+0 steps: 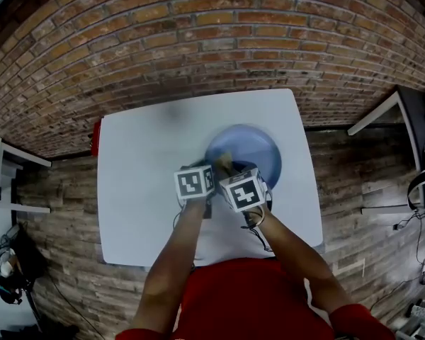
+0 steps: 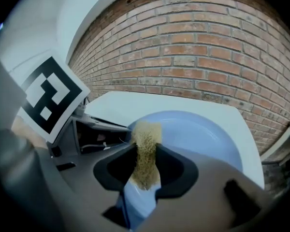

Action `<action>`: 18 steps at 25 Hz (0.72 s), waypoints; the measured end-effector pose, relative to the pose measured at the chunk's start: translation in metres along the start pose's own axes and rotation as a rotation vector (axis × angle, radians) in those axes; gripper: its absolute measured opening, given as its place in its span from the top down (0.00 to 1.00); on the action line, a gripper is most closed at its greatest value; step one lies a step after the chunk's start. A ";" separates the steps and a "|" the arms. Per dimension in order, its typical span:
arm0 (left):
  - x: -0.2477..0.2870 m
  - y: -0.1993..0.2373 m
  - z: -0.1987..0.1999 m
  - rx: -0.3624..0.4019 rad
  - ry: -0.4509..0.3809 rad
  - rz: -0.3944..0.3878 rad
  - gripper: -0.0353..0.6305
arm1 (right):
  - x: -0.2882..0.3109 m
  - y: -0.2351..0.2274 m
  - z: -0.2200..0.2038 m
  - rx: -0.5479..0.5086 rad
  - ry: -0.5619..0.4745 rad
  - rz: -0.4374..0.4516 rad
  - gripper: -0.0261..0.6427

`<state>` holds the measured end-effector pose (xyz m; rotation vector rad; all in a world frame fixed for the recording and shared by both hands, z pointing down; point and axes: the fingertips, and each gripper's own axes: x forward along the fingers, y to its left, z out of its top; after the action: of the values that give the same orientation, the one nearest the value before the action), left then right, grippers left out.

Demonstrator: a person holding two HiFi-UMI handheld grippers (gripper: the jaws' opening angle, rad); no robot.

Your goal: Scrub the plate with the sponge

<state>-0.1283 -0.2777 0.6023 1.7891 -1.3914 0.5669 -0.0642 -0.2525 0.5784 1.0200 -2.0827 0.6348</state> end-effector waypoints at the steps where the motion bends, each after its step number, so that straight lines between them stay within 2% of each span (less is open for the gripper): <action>1: 0.000 0.000 0.000 0.000 0.000 0.000 0.89 | 0.001 0.000 -0.002 0.001 0.004 0.000 0.78; 13: 0.000 0.000 -0.002 0.007 -0.001 0.000 0.89 | -0.032 -0.100 -0.036 0.086 0.032 -0.191 0.78; 18: 0.000 -0.001 -0.002 0.013 0.000 0.000 0.89 | -0.043 -0.111 -0.042 0.106 0.034 -0.223 0.78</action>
<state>-0.1276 -0.2754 0.6032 1.7988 -1.3906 0.5775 0.0610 -0.2669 0.5838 1.2712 -1.8883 0.6489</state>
